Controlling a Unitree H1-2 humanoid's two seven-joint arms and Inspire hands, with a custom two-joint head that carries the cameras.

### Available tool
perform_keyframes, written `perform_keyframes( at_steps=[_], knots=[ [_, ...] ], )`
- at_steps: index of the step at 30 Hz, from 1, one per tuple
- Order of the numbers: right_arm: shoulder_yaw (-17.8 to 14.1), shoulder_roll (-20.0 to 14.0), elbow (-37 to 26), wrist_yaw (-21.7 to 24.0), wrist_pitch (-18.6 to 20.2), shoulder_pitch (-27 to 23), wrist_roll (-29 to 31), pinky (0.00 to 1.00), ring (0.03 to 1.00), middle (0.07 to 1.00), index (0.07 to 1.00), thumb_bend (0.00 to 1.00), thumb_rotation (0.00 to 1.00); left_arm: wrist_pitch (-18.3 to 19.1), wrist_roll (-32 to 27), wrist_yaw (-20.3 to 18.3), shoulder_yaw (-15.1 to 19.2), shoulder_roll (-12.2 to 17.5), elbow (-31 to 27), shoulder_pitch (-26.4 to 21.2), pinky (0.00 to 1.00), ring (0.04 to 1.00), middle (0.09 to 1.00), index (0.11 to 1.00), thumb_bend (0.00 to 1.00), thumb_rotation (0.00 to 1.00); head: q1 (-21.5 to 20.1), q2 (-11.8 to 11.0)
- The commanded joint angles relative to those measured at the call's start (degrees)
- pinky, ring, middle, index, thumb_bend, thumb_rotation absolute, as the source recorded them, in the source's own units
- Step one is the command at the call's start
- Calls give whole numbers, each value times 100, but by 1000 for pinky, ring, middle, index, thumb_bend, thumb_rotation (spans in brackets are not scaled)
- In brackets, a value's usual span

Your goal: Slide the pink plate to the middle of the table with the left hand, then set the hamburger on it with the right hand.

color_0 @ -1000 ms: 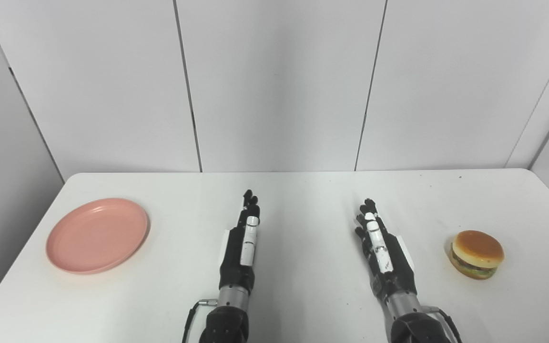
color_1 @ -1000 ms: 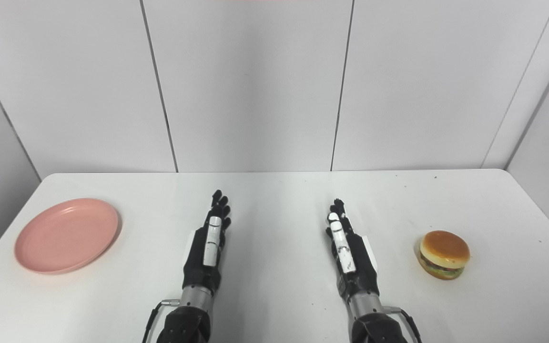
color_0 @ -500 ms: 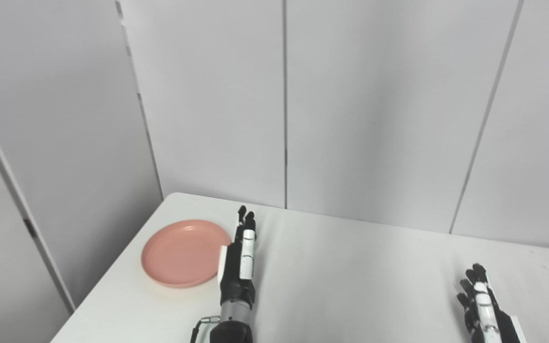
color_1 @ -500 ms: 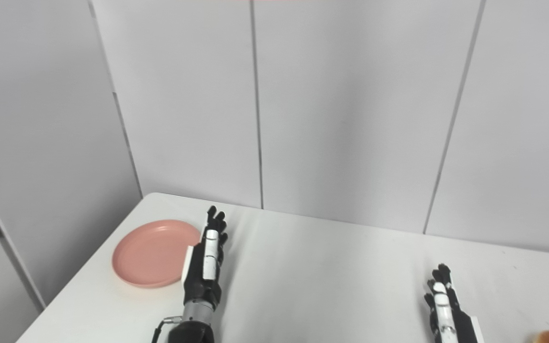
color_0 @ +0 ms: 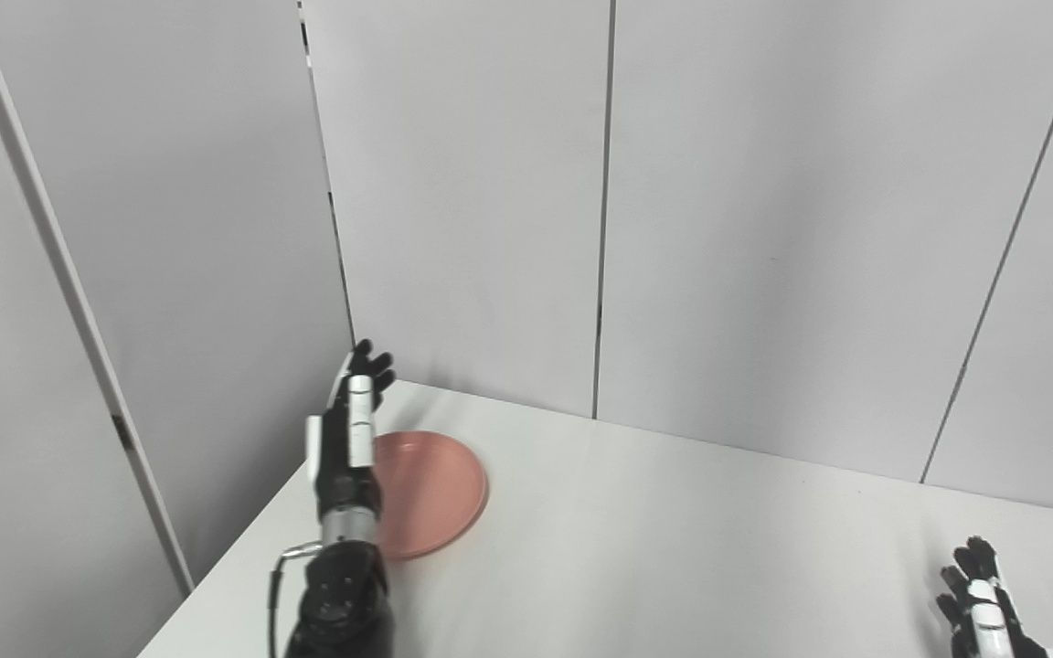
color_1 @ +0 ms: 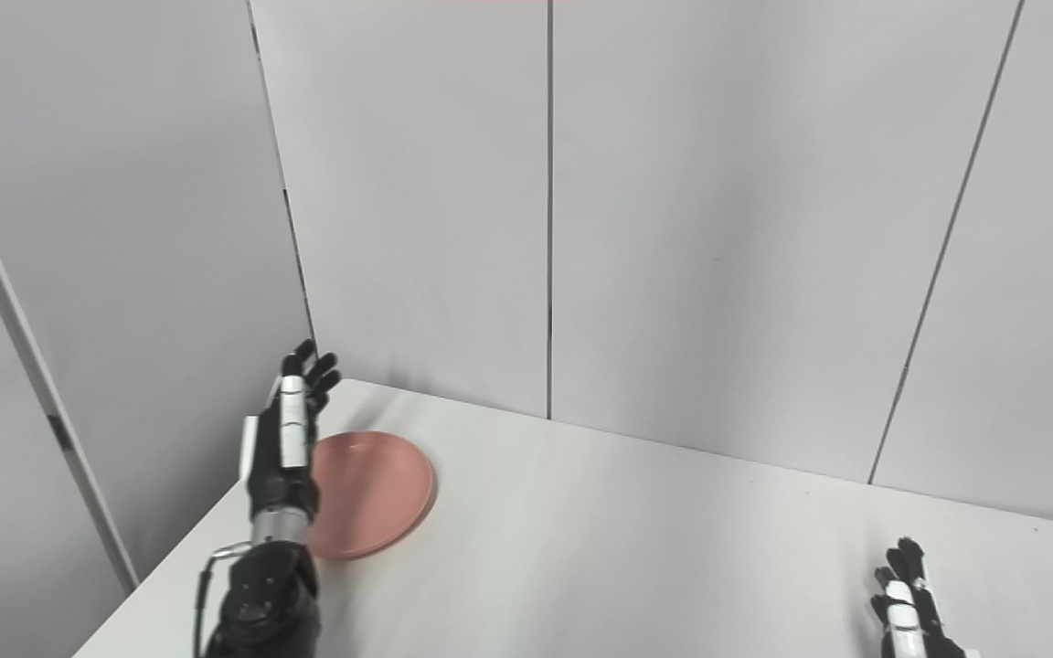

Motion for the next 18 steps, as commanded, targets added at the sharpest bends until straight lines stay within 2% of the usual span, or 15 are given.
perform_keyframes(
  at_steps=[1,8,13,16,18],
  knots=[
    [4,28,-159,17,-154,-91,31,1000,995,1000,1000,513,948,-251,72,60,61,308,8,-190,914,806,796,810,829,1000,-8,4],
    [26,31,-264,-4,-129,-54,-17,1000,999,1000,1000,517,957,-291,-77,105,280,705,513,-201,867,752,752,769,827,1000,-5,48],
    [31,29,-355,23,-36,-27,35,1000,997,1000,1000,527,952,-527,-275,3,374,902,972,-210,856,747,741,749,846,1000,-6,67],
    [29,35,-402,16,8,-18,46,1000,1000,1000,1000,538,932,-646,-250,7,361,1009,1257,-226,793,734,730,736,838,1000,0,72],
    [46,19,-431,26,-13,-1,14,1000,1000,1000,1000,537,947,-681,-269,-22,343,1049,1425,-249,797,738,731,734,827,1000,-5,79]
  ],
)
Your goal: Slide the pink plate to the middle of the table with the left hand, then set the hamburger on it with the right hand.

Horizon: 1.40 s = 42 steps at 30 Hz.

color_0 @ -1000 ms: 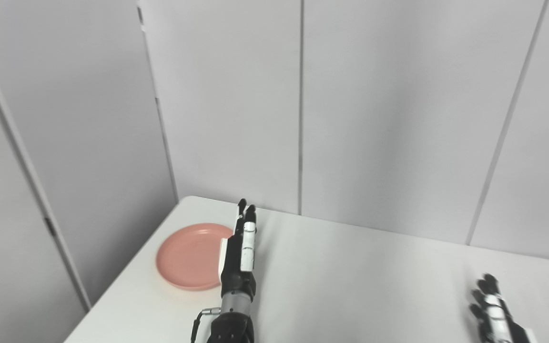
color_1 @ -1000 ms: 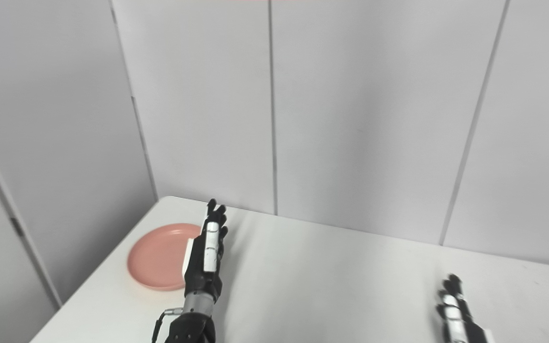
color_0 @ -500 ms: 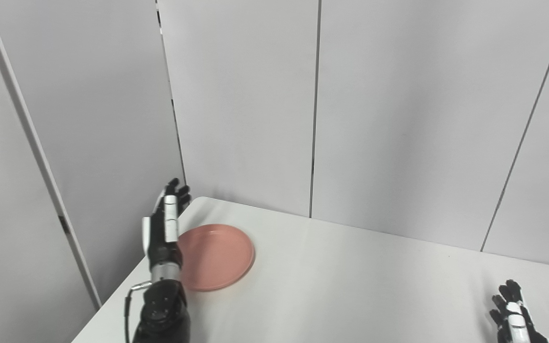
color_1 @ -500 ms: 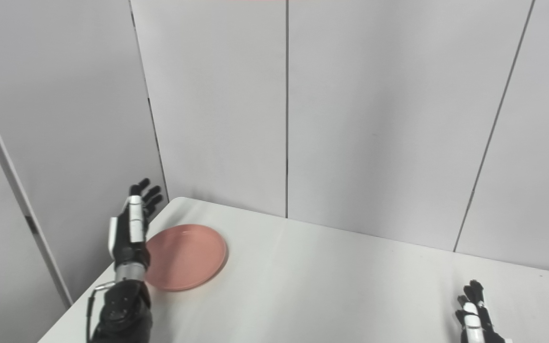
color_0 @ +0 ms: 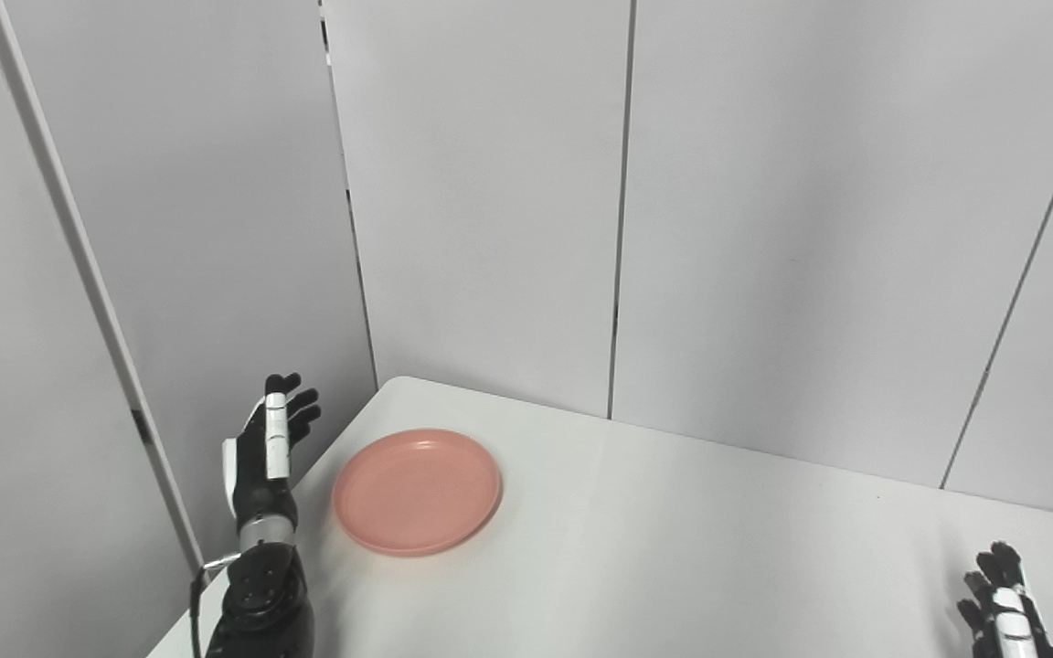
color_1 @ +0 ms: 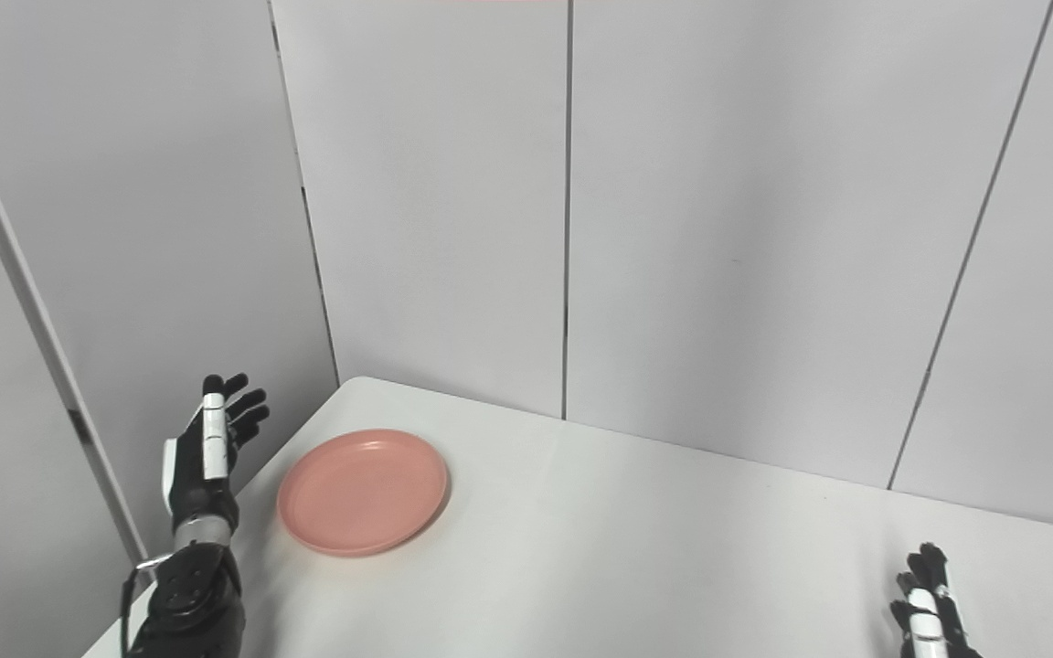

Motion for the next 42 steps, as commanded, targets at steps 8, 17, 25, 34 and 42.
perform_keyframes(
  at_steps=[8,17,25,34,42],
  knots=[
    [7,51,-378,-22,70,-48,47,1000,1000,1000,1000,520,952,-365,-284,-325,-124,169,537,-325,791,763,749,745,820,1000,-5,38],
    [11,85,-479,-62,110,-20,33,1000,1000,1000,1000,543,950,-525,-296,-458,-404,-20,855,-336,818,764,742,744,868,1000,-36,76],
    [5,112,-582,-74,199,-14,91,1000,1000,1000,1000,524,938,-662,-470,-696,-617,-182,1166,-437,850,774,753,756,838,1000,-75,116],
    [44,137,-740,-157,295,21,-8,1000,1000,1000,1000,499,959,-773,-505,-797,-794,-445,1320,-602,860,786,763,764,866,1000,-150,173],
    [86,113,-826,-135,340,41,-26,1000,1000,1000,1000,456,991,-922,-320,-754,-1046,-726,1332,-608,823,764,745,748,861,1000,-278,233]
  ],
)
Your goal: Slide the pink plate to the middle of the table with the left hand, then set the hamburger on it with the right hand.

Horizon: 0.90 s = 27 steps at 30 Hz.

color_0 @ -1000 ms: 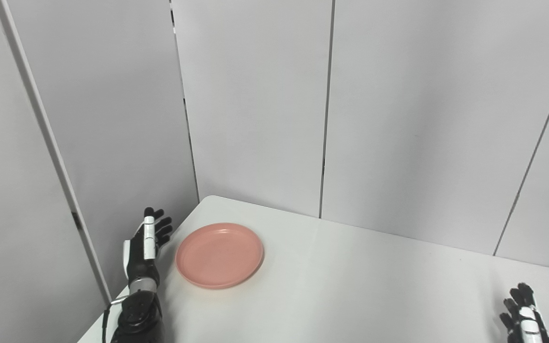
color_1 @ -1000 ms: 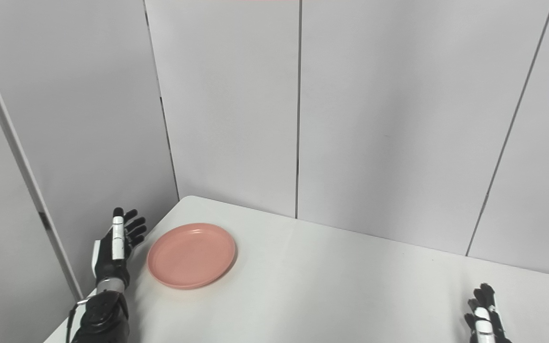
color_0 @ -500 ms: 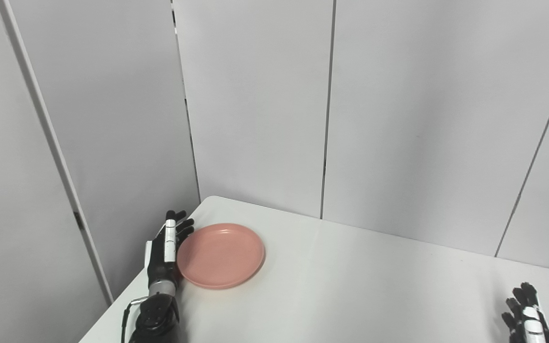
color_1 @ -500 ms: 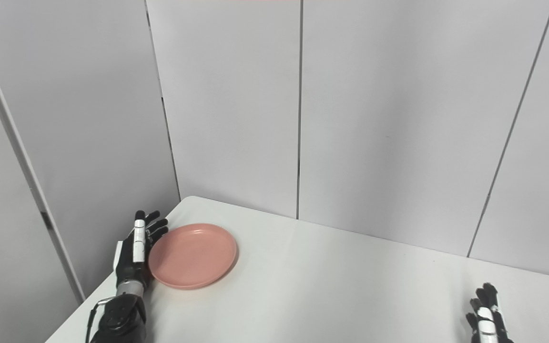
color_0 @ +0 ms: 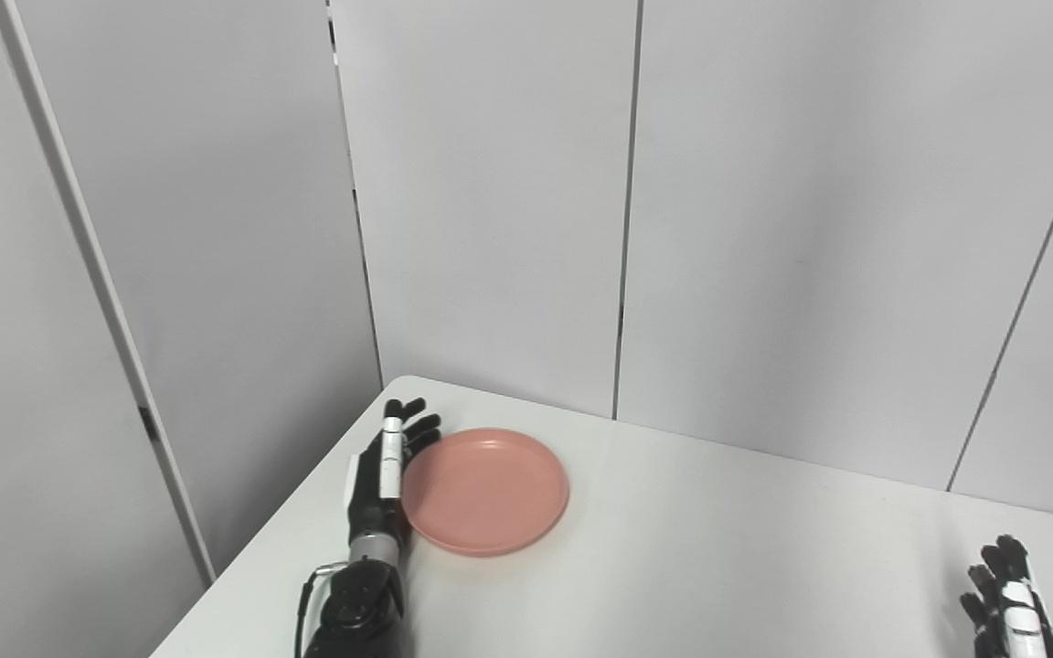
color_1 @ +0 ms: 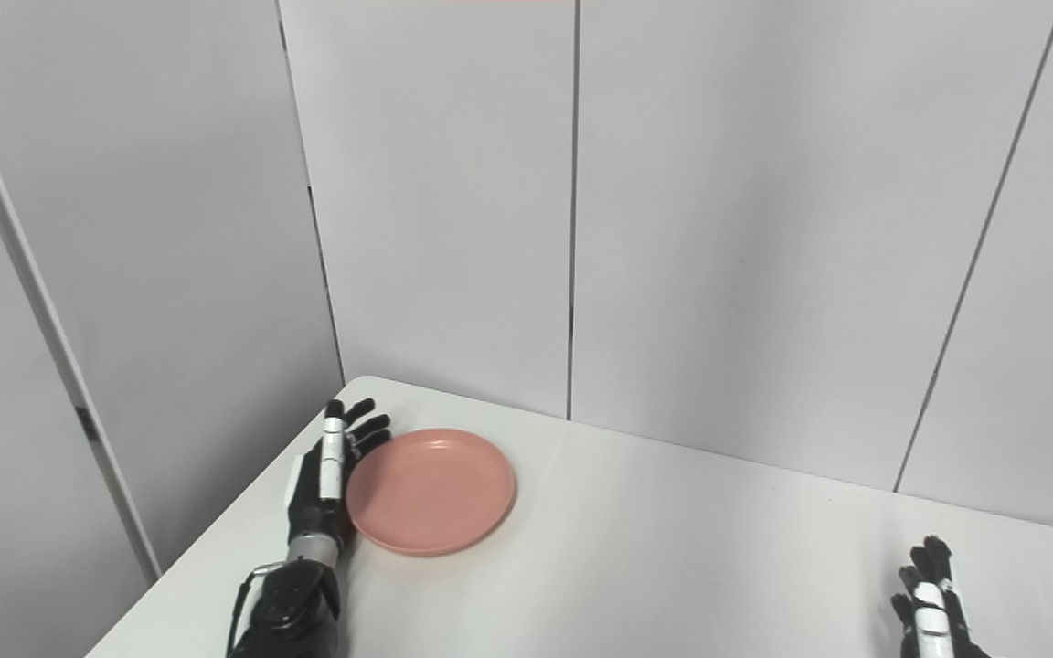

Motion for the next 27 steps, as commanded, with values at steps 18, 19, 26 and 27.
perform_keyframes(
  at_steps=[18,19,26,27],
  knots=[
    [-66,135,-259,-193,414,-143,115,1000,1000,1000,1000,403,960,55,-8,-313,-487,-1119,-939,418,741,770,758,751,817,1000,-737,196],
    [-71,136,-234,-190,389,-148,128,1000,1000,999,1000,395,949,124,-7,-328,-526,-1161,-1039,470,768,790,774,764,801,1000,-737,196],
    [-53,107,70,9,193,-192,329,1000,1000,997,1000,449,894,138,3,-410,-713,-1462,-1034,586,767,785,767,757,791,1000,-1366,343],
    [-41,99,92,37,203,-196,333,1000,1000,999,1000,480,892,88,-18,-451,-733,-1492,-993,595,774,786,770,761,793,1000,-1366,343]
  ],
)
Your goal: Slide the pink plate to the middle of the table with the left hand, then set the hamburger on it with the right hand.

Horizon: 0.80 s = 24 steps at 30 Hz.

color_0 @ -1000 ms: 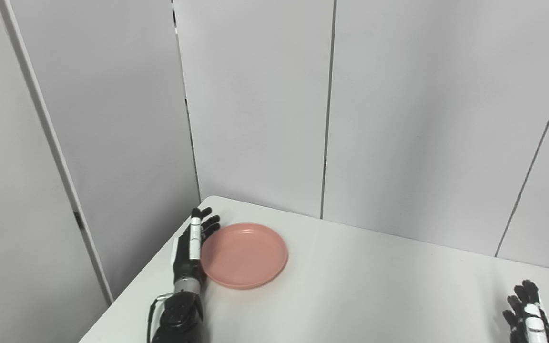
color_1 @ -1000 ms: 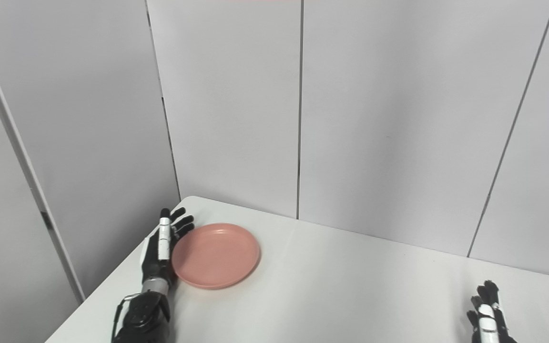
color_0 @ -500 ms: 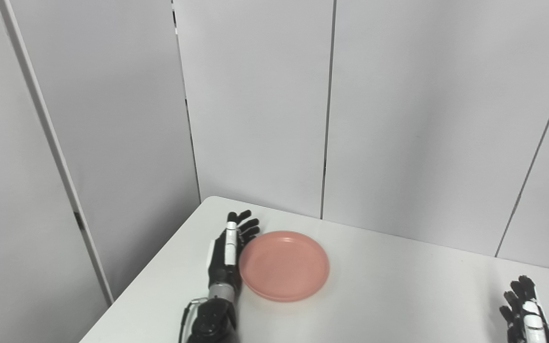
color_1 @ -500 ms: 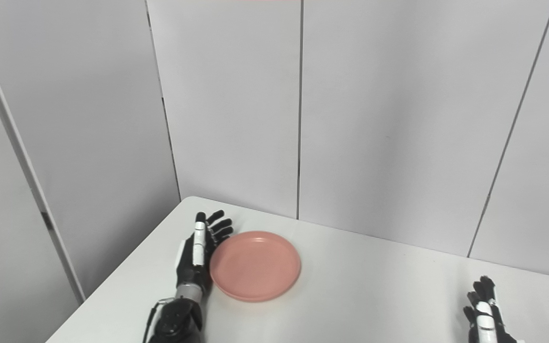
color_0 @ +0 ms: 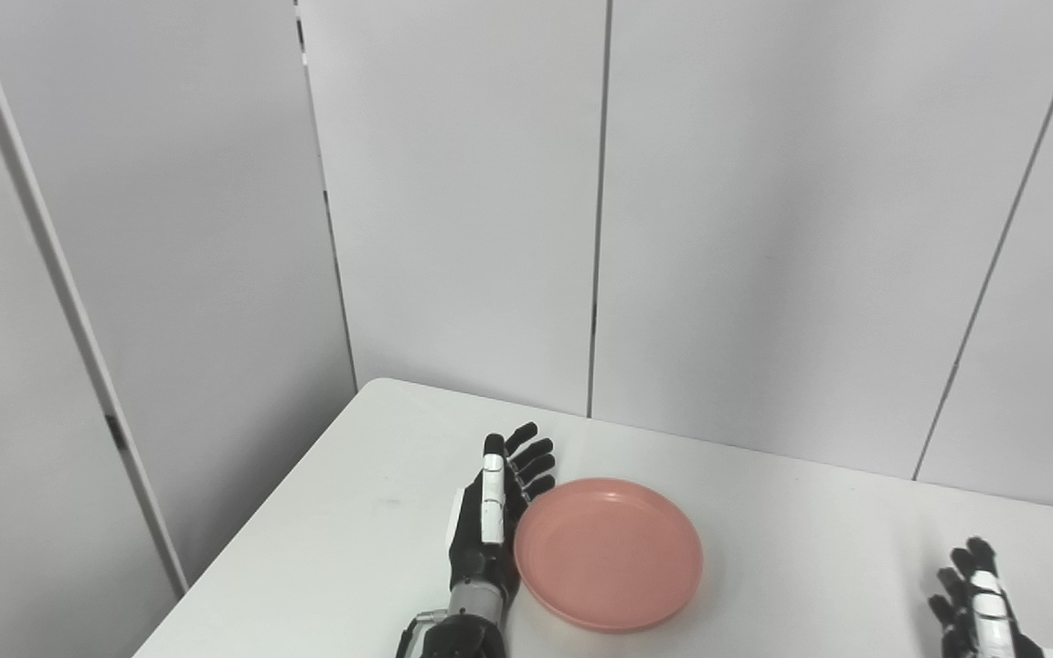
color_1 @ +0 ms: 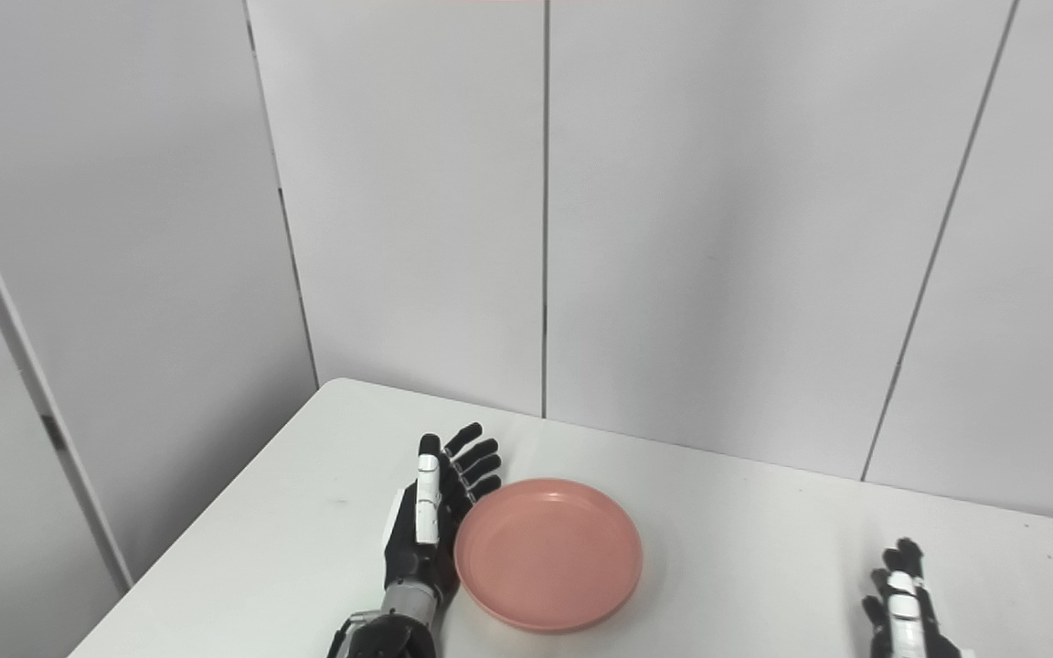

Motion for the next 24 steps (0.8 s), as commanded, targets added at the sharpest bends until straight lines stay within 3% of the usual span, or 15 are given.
perform_keyframes(
  at_steps=[1,5,8,16,19,24],
  knots=[
    [48,-20,-74,174,-228,-192,46,1000,1000,1000,1000,495,891,-158,-13,-171,-89,-143,188,150,777,787,772,763,794,1000,-183,52],
    [113,50,73,217,-268,-244,3,1000,1000,1000,1000,577,890,-159,72,-168,-241,-363,90,379,792,802,786,781,810,1000,-628,154],
    [196,119,-66,96,-201,-207,-203,1000,1000,1000,1000,551,895,-50,182,-181,-379,-412,-71,517,799,803,794,792,791,1000,-1005,277],
    [326,200,-72,82,-85,-327,-364,1000,1000,1000,1000,518,922,192,233,-425,-675,-443,-344,707,848,831,828,817,757,1000,-1419,448],
    [345,246,-73,46,-97,-361,-428,1000,1000,1000,1000,535,923,355,349,-359,-766,-491,-540,801,839,825,824,815,766,1000,-1680,567],
    [369,304,-39,-17,-85,-428,-518,1000,1000,998,1000,580,920,776,304,-478,-885,-472,-871,933,912,874,866,854,794,1000,-1945,636]
  ],
)
